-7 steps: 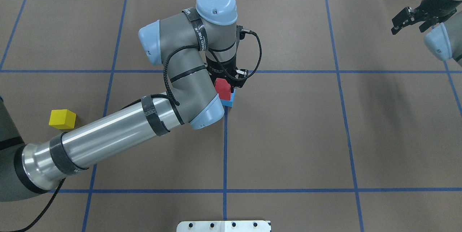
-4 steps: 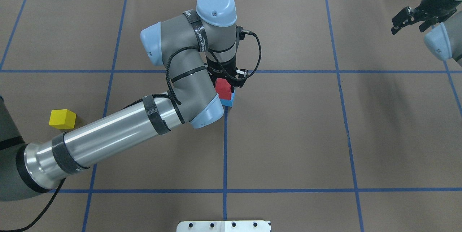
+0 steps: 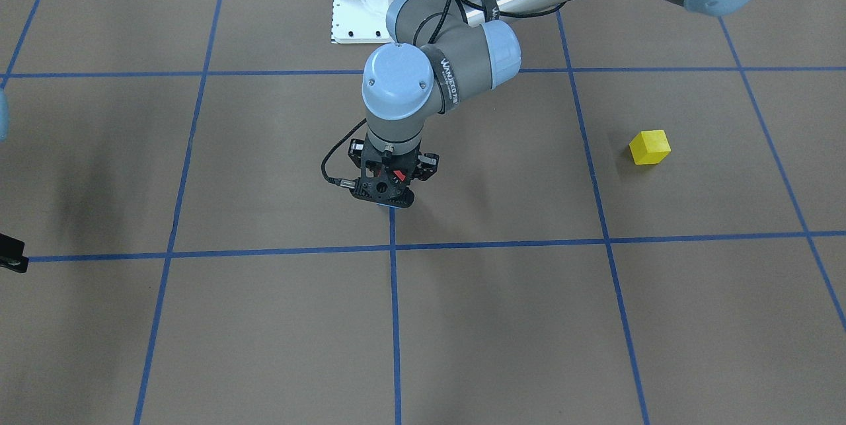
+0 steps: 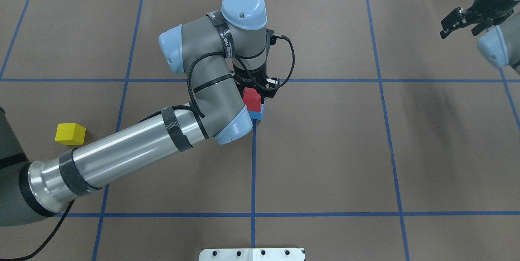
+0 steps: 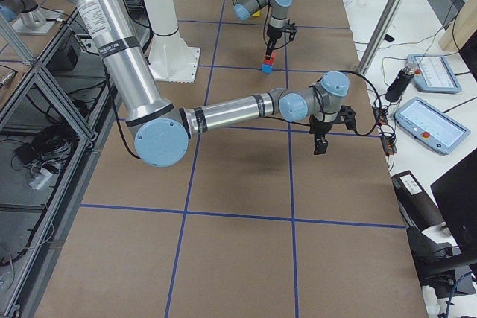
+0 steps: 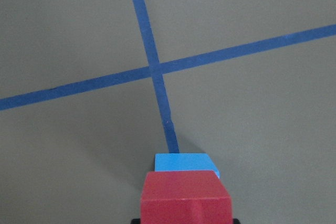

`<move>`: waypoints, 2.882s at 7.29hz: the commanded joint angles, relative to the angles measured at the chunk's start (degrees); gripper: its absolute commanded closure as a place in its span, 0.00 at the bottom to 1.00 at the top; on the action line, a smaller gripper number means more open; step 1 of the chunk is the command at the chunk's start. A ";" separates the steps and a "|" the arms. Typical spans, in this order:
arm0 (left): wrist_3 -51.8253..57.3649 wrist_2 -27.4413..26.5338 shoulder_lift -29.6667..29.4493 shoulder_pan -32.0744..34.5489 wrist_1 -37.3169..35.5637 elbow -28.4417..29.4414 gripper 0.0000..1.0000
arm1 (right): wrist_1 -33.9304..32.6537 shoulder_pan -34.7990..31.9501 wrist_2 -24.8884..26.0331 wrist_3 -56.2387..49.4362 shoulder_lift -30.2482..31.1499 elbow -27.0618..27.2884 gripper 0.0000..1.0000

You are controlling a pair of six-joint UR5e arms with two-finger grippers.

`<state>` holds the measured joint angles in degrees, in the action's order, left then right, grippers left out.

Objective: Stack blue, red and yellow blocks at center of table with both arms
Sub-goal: 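Open the left gripper and lift it off the red cube, then move the left gripper to the yellow cube and grasp it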

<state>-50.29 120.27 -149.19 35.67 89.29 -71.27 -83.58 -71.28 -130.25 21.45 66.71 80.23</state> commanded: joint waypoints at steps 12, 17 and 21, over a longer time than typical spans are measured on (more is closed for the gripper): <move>-7.25 -2.41 0.47 -0.87 1.24 -4.55 0.00 | -0.09 -0.96 -0.18 -0.18 -0.44 -0.08 0.01; -2.22 -1.80 32.55 7.64 -13.09 -43.98 0.00 | 0.08 -1.23 -0.88 -0.27 -0.62 0.10 0.01; -1.56 -2.06 59.66 9.76 4.16 -50.37 0.00 | 0.09 -1.14 -0.62 -0.36 -0.18 -0.08 0.01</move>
<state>-51.15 118.23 -97.71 44.59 86.28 -120.76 -83.44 -72.43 -130.91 21.10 66.45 80.22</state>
